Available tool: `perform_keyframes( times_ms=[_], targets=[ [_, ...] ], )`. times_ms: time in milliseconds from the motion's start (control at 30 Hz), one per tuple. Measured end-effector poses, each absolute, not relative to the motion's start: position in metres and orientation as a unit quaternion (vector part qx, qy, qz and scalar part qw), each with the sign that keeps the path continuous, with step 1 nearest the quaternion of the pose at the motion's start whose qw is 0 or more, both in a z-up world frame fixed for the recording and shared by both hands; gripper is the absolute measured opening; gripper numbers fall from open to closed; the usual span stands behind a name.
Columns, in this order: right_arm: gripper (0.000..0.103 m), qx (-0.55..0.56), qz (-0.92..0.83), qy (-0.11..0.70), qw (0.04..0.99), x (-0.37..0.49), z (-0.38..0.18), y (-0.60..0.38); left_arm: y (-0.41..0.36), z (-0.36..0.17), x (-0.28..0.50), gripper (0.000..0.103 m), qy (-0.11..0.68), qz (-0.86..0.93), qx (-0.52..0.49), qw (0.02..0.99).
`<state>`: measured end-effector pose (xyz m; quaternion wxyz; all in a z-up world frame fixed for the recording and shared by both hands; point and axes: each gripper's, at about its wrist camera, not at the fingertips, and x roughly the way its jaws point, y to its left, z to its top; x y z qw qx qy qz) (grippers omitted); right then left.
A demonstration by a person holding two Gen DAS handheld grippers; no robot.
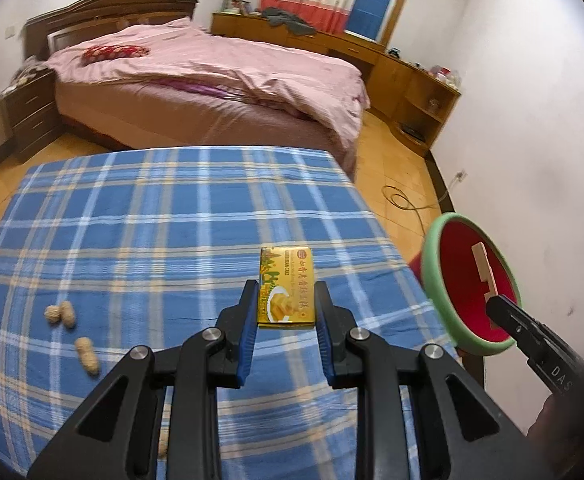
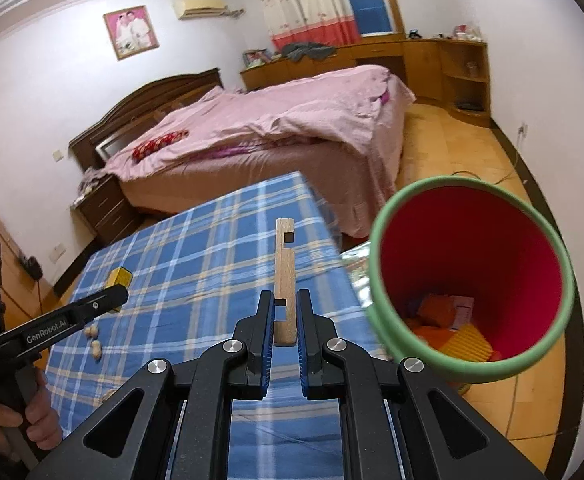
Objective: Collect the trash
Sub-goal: 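Carry the yellow packet with the left tool while the right tool carries the wooden piece to the bin, then open both tools over the red bin to drop the packet and wooden piece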
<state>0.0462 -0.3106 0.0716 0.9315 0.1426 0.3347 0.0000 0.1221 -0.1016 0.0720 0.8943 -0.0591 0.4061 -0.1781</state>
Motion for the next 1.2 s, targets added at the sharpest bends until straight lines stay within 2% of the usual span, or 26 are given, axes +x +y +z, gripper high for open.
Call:
perform_keyframes(
  times_ms=[400, 1200],
  targets=[
    [0.010, 0.168, -0.060, 0.314, 0.932, 0.024, 0.075, -0.367, -0.169, 0.077, 0.119, 0.027, 0.405, -0.236, -0.016, 0.883],
    [0.012, 0.184, -0.126, 0.342, 0.913, 0.033, 0.031, -0.452, -0.326, 0.055, 0.139, 0.027, 0.405, -0.346, 0.062, 0.844]
  ],
)
